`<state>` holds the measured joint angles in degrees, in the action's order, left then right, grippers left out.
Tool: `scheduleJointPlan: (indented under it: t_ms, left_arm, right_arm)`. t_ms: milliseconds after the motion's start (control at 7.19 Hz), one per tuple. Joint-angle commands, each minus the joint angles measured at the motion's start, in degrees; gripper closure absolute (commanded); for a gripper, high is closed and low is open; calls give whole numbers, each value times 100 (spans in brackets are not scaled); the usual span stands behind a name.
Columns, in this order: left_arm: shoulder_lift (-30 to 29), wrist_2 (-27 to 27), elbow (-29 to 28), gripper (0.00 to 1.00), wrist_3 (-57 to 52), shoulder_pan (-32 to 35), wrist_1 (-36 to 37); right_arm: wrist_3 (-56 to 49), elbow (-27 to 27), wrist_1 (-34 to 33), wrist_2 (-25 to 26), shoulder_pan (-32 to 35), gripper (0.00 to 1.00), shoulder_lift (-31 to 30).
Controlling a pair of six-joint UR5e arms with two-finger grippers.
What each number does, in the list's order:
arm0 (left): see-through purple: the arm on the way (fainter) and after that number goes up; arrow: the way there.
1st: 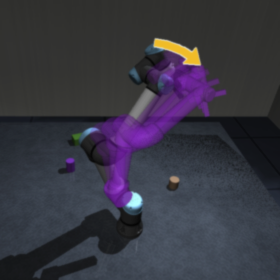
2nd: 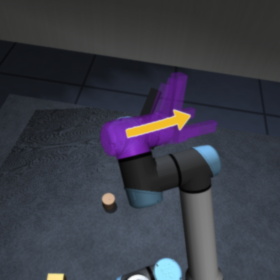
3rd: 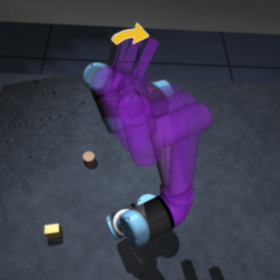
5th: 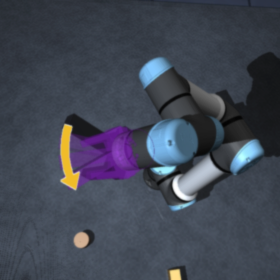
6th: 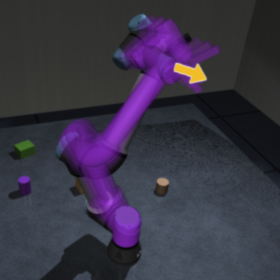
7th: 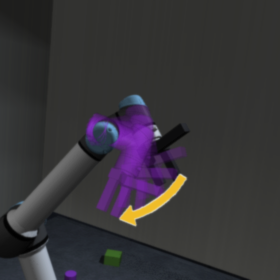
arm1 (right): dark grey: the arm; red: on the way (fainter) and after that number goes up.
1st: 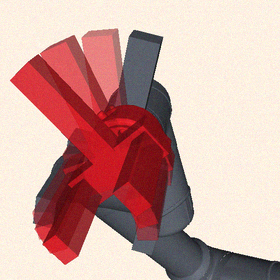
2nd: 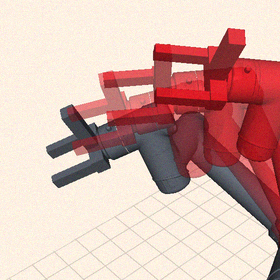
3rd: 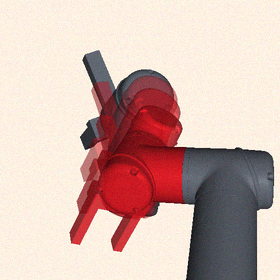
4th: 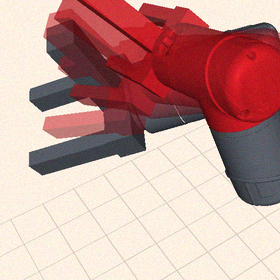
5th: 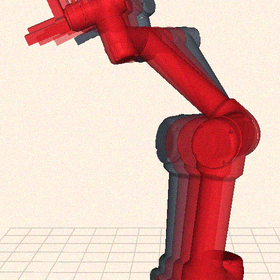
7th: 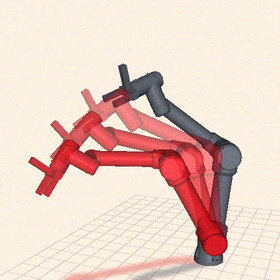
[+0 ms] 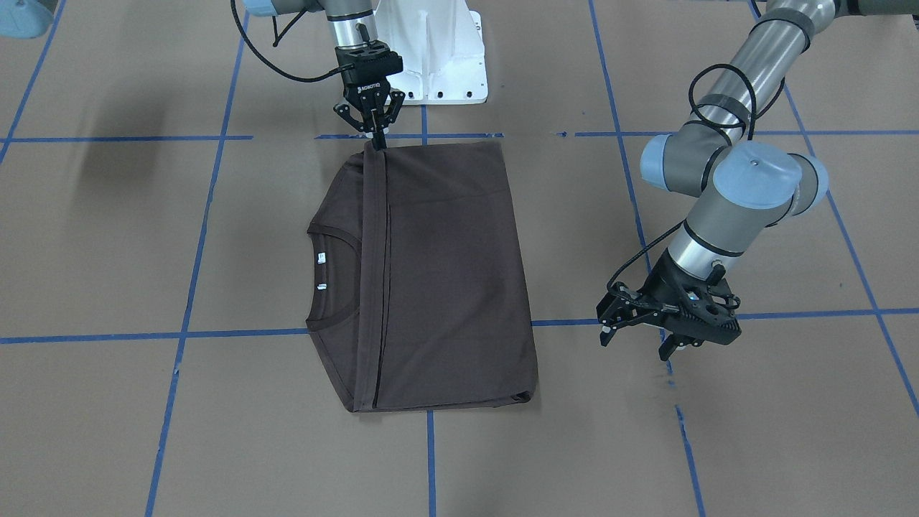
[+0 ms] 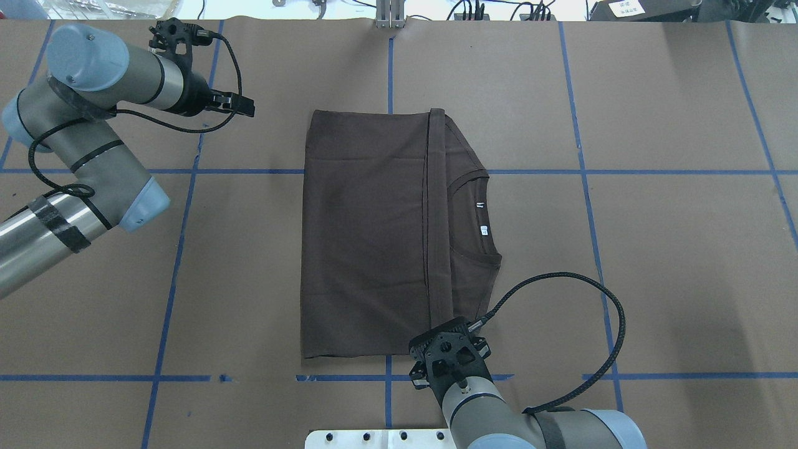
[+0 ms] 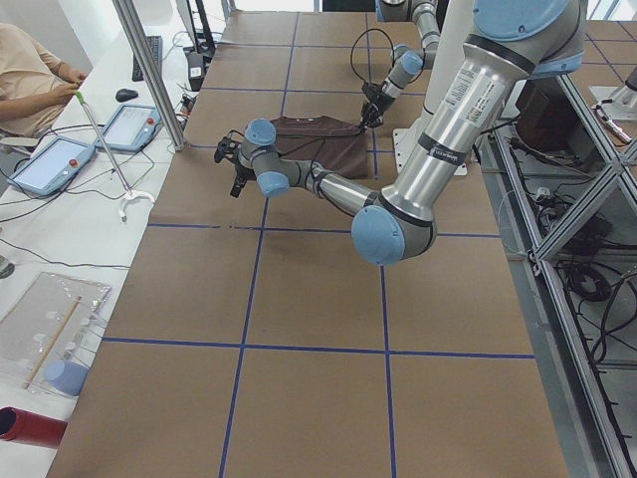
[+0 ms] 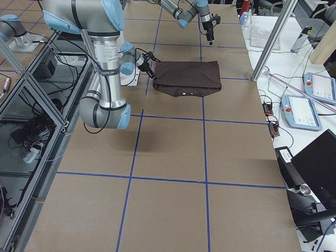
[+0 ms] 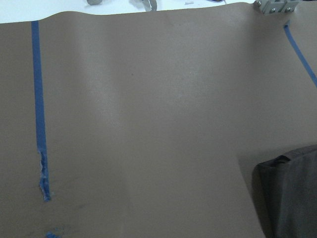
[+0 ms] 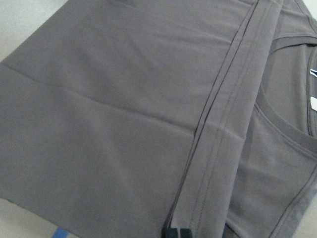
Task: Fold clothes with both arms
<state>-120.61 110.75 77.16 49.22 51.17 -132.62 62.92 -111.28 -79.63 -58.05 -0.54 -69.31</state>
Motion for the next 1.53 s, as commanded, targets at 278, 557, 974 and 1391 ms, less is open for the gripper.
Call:
scheduleJointPlan:
  t_ms: [278,557,974,1391]
  left_arm:
    - [2,-1,19,0,70,-10,0]
    - [2,-10,10,0,70,-28,0]
    - [2,-10,10,0,70,-54,0]
    - [2,-10,19,0,88,-63,-9]
  right_arm:
    - [149,-60,18,109,72,100,-230]
    - [1199,-410,26,92,46,100,-906]
    - [1994,-429,18,101,-182,100,-979]
    - [2260,-429,18,92,-218,26,-1014]
